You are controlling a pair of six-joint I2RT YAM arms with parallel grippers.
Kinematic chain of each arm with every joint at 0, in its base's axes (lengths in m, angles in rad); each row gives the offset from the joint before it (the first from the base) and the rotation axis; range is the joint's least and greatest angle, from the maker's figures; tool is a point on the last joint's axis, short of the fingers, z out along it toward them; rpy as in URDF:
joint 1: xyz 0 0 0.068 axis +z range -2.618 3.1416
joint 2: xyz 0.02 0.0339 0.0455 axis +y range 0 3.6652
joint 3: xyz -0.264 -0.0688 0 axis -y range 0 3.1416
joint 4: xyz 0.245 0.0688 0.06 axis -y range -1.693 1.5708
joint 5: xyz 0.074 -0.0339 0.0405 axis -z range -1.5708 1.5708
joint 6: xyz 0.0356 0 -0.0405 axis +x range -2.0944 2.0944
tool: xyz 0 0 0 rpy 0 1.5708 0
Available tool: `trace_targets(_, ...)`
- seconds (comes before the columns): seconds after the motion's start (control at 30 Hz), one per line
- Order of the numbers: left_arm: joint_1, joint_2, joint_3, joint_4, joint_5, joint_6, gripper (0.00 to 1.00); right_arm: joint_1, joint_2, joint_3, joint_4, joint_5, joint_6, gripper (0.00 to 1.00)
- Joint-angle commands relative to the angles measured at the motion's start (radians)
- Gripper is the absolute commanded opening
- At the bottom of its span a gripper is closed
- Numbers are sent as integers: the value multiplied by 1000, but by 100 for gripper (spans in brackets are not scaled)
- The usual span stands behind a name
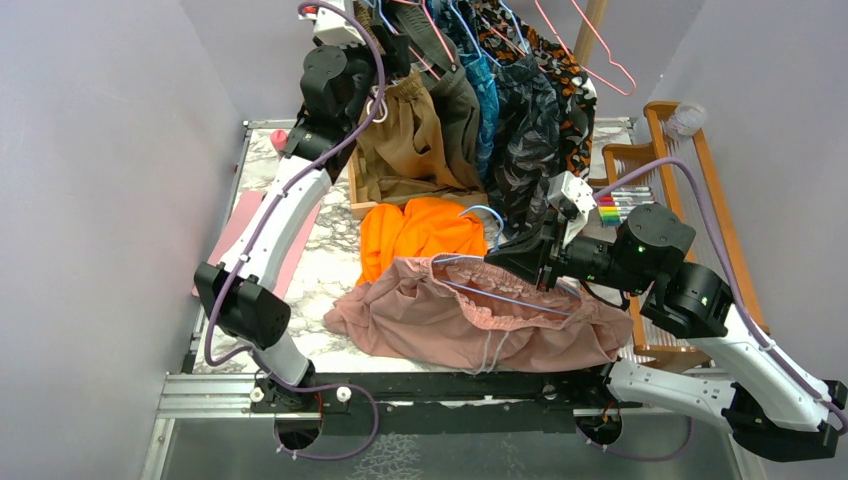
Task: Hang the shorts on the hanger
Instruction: Adjust the shorts at the clothesline.
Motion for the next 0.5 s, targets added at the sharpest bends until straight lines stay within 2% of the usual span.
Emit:
trace_targets(0.0,-1,-35,-6,45,-160,33,79,1,-14,14,6,-3,-10,1)
trace_targets(0.33,-1,87,132,18,-120,24,76,0,-23,22,-12,12,-15,1)
trace_targets(0.47,-1,120,156,35,-102,23,72,1,-26,13,-14,24,-23,1)
